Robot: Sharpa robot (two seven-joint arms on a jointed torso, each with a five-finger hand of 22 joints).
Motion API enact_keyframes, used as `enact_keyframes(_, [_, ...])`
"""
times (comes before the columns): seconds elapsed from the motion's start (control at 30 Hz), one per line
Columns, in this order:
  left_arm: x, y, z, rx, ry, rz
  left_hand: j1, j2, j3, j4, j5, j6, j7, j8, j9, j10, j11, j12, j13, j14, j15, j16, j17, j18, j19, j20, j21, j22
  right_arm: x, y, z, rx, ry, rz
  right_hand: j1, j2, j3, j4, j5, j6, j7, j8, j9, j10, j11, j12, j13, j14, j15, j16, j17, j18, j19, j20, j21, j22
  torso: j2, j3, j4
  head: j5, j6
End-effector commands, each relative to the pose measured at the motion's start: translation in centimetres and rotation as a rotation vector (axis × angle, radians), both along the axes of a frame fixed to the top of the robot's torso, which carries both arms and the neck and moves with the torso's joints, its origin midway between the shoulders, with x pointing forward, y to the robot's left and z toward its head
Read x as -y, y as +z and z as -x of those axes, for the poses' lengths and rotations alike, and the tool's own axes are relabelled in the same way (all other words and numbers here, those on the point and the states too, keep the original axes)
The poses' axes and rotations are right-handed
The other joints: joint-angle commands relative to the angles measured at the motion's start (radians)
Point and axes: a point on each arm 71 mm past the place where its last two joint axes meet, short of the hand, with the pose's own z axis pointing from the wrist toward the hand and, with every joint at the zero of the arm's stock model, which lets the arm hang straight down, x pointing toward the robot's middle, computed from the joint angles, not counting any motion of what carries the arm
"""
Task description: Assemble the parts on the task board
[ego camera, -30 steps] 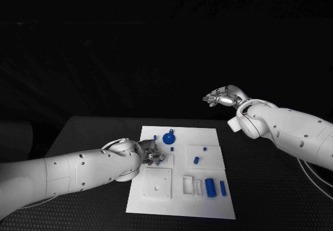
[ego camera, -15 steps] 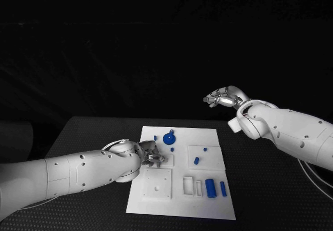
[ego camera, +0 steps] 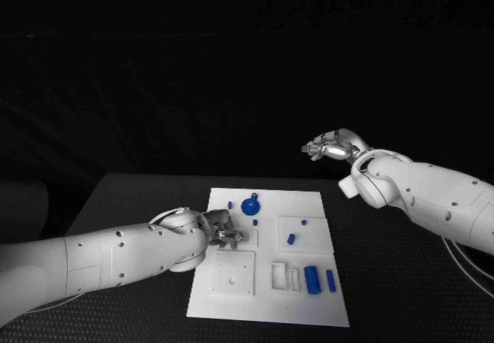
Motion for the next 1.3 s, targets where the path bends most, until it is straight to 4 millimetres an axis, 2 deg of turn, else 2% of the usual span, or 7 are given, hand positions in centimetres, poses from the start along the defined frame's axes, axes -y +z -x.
enact_keyframes(0.03, [0.13, 0.03, 0.09, -0.002, -0.01, 0.008, -0.005, -0.019, -0.005, 0.011, -0.005, -0.008, 0.001, 0.006, -0.001, -0.003, -0.003, 0.005, -0.001, -0.011, 0.0, 0.005, -0.002, 0.009, -0.008, -0.077, 0.005, 0.015, -0.07, -0.03, 0.02, -0.003, 0.012, -0.001, -0.012, 0.0, -0.006, -0.001, 0.003, -0.008, 0.015, 0.003, -0.001, 0.007, 0.002, -0.004, -0.002, 0.002, 0.006, -0.007, 0.002, -0.001, -0.007, 0.002, -0.006, 0.001, 0.0, 0.0012, 0.0007, 0.0, 0.001])
enact_keyframes(0.27, [-0.1, 0.04, 0.09, -0.004, -0.007, 0.009, -0.017, -0.079, -0.002, 0.054, -0.005, -0.011, 0.001, 0.009, 0.002, -0.004, -0.004, 0.008, -0.005, -0.014, -0.002, 0.009, -0.004, 0.012, -0.008, -0.079, 0.004, 0.014, -0.04, -0.11, 0.03, -0.004, 0.011, -0.001, -0.013, 0.0, -0.006, -0.001, 0.003, -0.008, 0.015, 0.003, -0.001, 0.007, 0.002, -0.004, -0.002, 0.002, 0.006, -0.007, 0.002, -0.001, -0.007, 0.002, -0.006, 0.001, 0.0, 0.0014, 0.0002, -0.002, -0.001])
enact_keyframes(0.5, [-0.4, 0.07, 0.13, -0.004, -0.001, 0.009, -0.02, -0.066, -0.025, 0.059, -0.005, -0.015, 0.001, 0.011, 0.005, -0.006, -0.004, 0.01, -0.006, -0.016, -0.002, 0.012, -0.006, 0.013, -0.011, -0.079, 0.006, 0.015, 0.03, -0.18, 0.05, -0.005, 0.01, -0.001, -0.013, 0.0, -0.007, -0.001, 0.004, -0.009, 0.015, 0.004, -0.001, 0.007, 0.002, -0.004, -0.002, 0.002, 0.006, -0.008, 0.002, -0.001, -0.007, 0.002, -0.007, 0.002, 0.0, 0.0019, 0.0003, -0.002, -0.001])
enact_keyframes(0.67, [-0.63, 0.05, 0.09, -0.006, 0.003, 0.006, 0.0, -0.03, -0.037, 0.047, -0.005, -0.016, 0.001, 0.014, 0.007, -0.007, -0.004, 0.012, -0.006, -0.018, -0.003, 0.014, -0.007, 0.014, -0.013, -0.079, 0.008, 0.016, 0.0, -0.26, 0.06, -0.007, 0.011, -0.001, -0.013, 0.001, -0.007, -0.001, 0.004, -0.009, 0.015, 0.004, -0.002, 0.007, 0.002, -0.004, -0.002, 0.002, 0.006, -0.008, 0.002, -0.001, -0.007, 0.002, -0.007, 0.002, 0.0, 0.0026, 0.0, -0.002, -0.002])
enact_keyframes(0.73, [-0.69, 0.04, 0.09, -0.008, 0.005, 0.008, 0.03, 0.01, -0.039, 0.022, -0.004, -0.017, 0.001, 0.015, 0.008, -0.007, -0.004, 0.014, -0.006, -0.018, -0.004, 0.016, -0.007, 0.014, -0.014, -0.079, 0.011, 0.017, 0.02, -0.3, 0.06, -0.008, 0.011, -0.001, -0.013, 0.001, -0.007, -0.001, 0.004, -0.009, 0.015, 0.004, -0.002, 0.007, 0.002, -0.004, -0.002, 0.002, 0.006, -0.008, 0.002, 0.0, -0.007, 0.002, -0.007, 0.002, 0.0, 0.0027, 0.0, -0.002, -0.001])
enact_keyframes(0.93, [-0.65, 0.03, 0.1, -0.012, 0.005, 0.011, 0.085, 0.077, -0.042, -0.026, -0.004, -0.018, 0.001, 0.016, 0.008, -0.009, -0.004, 0.017, -0.01, -0.02, -0.003, 0.018, -0.011, 0.013, -0.016, -0.078, 0.013, 0.016, 0.06, -0.35, 0.07, -0.009, 0.01, -0.001, -0.013, 0.002, -0.008, -0.001, 0.004, -0.009, 0.015, 0.004, -0.002, 0.008, 0.002, -0.005, -0.002, 0.002, 0.006, -0.008, 0.002, 0.0, -0.007, 0.002, -0.007, 0.002, 0.0, 0.0022, 0.0001, -0.003, -0.004])
enact_keyframes(1.3, [-0.82, 0.02, 0.09, -0.013, 0.009, 0.016, 0.095, 0.112, -0.038, -0.032, -0.004, -0.019, 0.003, 0.015, 0.006, -0.01, -0.002, 0.018, -0.013, -0.021, -0.002, 0.019, -0.015, 0.01, -0.017, -0.074, 0.012, 0.015, 0.06, -0.4, 0.07, -0.01, 0.01, -0.001, -0.014, 0.002, -0.008, -0.001, 0.005, -0.008, 0.015, 0.004, -0.002, 0.008, 0.002, -0.005, -0.002, 0.002, 0.006, -0.008, 0.002, 0.0, -0.007, 0.002, -0.008, 0.003, 0.0, 0.0018, 0.0005, -0.001, -0.005])
